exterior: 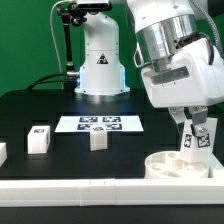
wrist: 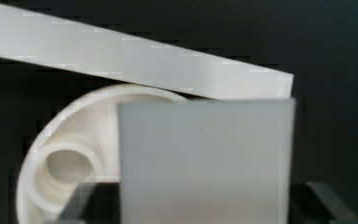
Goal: Assemble stool
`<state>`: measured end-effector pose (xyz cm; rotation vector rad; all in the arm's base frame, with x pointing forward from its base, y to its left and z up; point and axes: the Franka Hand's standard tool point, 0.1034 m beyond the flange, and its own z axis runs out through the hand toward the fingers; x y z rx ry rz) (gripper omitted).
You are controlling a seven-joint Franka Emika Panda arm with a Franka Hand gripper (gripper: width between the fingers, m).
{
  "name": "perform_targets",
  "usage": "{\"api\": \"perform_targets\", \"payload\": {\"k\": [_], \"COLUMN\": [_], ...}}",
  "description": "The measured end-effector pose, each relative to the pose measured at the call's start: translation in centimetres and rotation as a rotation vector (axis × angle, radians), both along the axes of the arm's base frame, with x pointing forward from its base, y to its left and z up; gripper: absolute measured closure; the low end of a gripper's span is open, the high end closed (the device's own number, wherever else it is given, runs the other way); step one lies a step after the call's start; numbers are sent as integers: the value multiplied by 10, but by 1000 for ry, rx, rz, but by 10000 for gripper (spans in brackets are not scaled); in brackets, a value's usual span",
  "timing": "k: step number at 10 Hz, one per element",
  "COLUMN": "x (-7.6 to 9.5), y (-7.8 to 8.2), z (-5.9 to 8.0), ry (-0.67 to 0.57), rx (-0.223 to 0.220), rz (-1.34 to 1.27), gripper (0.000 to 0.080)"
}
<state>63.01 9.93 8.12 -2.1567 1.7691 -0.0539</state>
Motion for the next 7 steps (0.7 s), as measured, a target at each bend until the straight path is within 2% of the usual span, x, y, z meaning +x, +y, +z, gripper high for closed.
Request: {"api": "perform_targets", "payload": {"k": [1, 2, 3, 4, 7], "x": [0, 2, 5, 6, 10], "y": [0, -3, -7, -9, -7], "z": [0, 4, 9, 12, 25], "ry": [-2, -8, -25, -32, -53], "rx": [-2, -11, -21, -28, -36], "rz": [8, 63, 103, 133, 193], "gripper": [275, 189, 189, 156, 151]}}
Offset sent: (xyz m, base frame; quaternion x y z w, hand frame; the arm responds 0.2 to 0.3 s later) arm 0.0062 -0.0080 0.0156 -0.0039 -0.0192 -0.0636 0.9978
